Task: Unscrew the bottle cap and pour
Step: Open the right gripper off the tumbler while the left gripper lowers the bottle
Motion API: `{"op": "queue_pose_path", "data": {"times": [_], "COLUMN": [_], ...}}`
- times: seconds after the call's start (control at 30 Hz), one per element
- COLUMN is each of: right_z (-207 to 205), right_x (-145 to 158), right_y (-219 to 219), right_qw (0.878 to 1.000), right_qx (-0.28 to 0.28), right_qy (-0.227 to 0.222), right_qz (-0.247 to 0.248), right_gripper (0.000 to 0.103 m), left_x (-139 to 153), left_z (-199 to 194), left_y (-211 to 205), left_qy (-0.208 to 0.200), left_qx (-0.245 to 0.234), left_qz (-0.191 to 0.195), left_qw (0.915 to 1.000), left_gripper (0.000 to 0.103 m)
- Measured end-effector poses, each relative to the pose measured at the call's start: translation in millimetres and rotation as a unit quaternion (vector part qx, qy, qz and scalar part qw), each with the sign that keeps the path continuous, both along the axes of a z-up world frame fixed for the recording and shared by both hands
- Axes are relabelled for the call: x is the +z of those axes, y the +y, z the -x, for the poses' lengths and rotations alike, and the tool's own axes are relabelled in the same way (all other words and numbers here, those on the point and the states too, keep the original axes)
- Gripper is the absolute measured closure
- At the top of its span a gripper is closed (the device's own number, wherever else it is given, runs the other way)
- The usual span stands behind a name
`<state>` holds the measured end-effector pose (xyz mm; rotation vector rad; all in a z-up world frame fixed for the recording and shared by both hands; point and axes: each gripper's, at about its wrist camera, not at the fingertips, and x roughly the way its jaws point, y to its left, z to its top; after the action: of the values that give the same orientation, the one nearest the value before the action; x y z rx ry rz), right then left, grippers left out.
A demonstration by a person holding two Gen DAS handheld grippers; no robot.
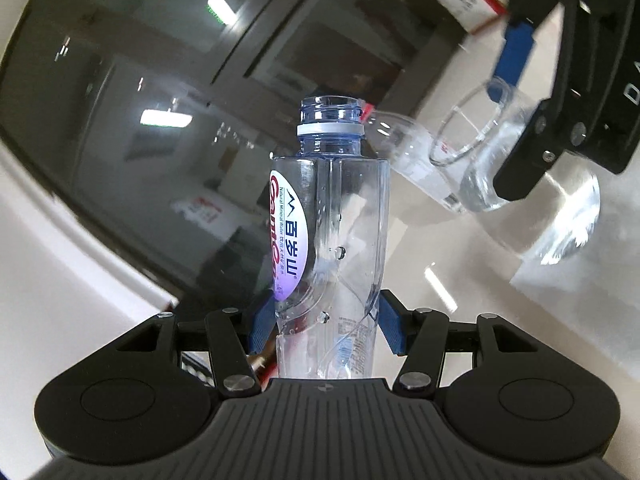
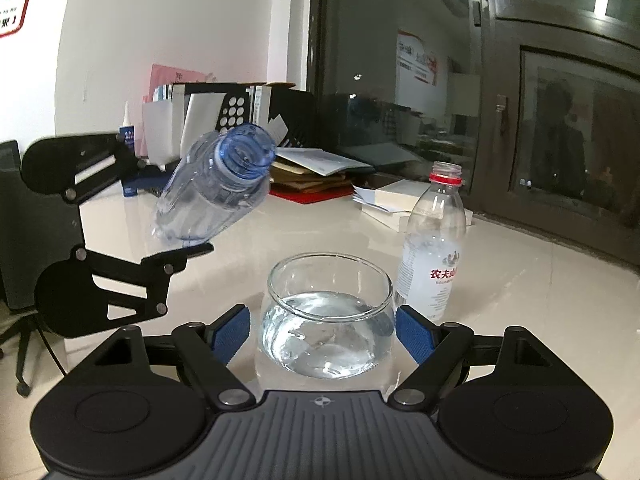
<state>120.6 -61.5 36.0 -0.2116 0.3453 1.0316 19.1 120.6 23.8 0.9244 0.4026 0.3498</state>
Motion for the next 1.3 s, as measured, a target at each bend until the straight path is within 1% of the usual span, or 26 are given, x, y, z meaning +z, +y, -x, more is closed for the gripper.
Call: {"op": "queue_pose_path", "data": {"times": [0.03,0.1,0.17,0.3,0.43,0.57,0.6,0.7,0.83,0.93,1.1,1.17,1.2,1.23,1.3], "right_z": [0,2,4,6,6,5,5,4,5,6,9,11,12,12,12], "right_x": [0,2,3,5,7,8,8,9,8,7,4,3,2,2,1], "right_y": [-1,-3,-6,-14,-23,-38,-42,-53,-68,-78,-92,-101,-104,-108,-118], "right_qw": [1.000,1.000,1.000,1.000,1.000,0.999,0.999,0.999,0.998,0.998,0.997,0.996,0.996,0.996,0.995], "right_qx": [0.000,0.001,0.001,-0.001,-0.008,-0.020,-0.025,-0.033,-0.041,-0.049,-0.063,-0.070,-0.073,-0.077,-0.086], "right_qy": [0.001,0.002,0.004,0.007,0.015,0.025,0.027,0.030,0.033,0.036,0.042,0.044,0.045,0.047,0.050], "right_qz": [-0.001,-0.003,-0.004,-0.005,-0.011,-0.017,-0.018,-0.020,-0.016,-0.016,-0.020,-0.022,-0.024,-0.026,-0.031], "right_gripper": [0.020,0.020,0.020,0.020,0.020,0.020,0.020,0.020,0.020,0.020,0.020,0.020,0.020,0.020,0.020], "left_x": [3,6,10,18,21,26,27,27,23,17,8,6,5,4,1], "left_z": [1,1,3,8,27,30,32,38,48,50,52,52,52,52,53], "left_y": [2,4,8,9,6,0,-2,-8,-15,-24,-38,-44,-46,-48,-54], "left_qy": [-0.004,-0.008,-0.016,-0.030,-0.054,-0.065,-0.068,-0.081,-0.097,-0.090,-0.088,-0.084,-0.085,-0.085,-0.087], "left_qx": [0.004,0.008,0.013,0.012,-0.001,-0.009,-0.011,-0.008,-0.007,-0.008,-0.021,-0.030,-0.032,-0.033,-0.038], "left_qz": [0.024,0.052,0.095,0.150,0.223,0.269,0.280,0.294,0.343,0.349,0.376,0.405,0.415,0.421,0.441], "left_qw": [0.9997,0.9986,0.9953,0.9881,0.9734,0.9609,0.9574,0.9525,0.9345,0.9326,0.9221,0.9101,0.9052,0.9025,0.8922], "left_gripper": [0.045,0.045,0.045,0.045,0.045,0.045,0.045,0.045,0.045,0.045,0.045,0.045,0.045,0.045,0.045]}}
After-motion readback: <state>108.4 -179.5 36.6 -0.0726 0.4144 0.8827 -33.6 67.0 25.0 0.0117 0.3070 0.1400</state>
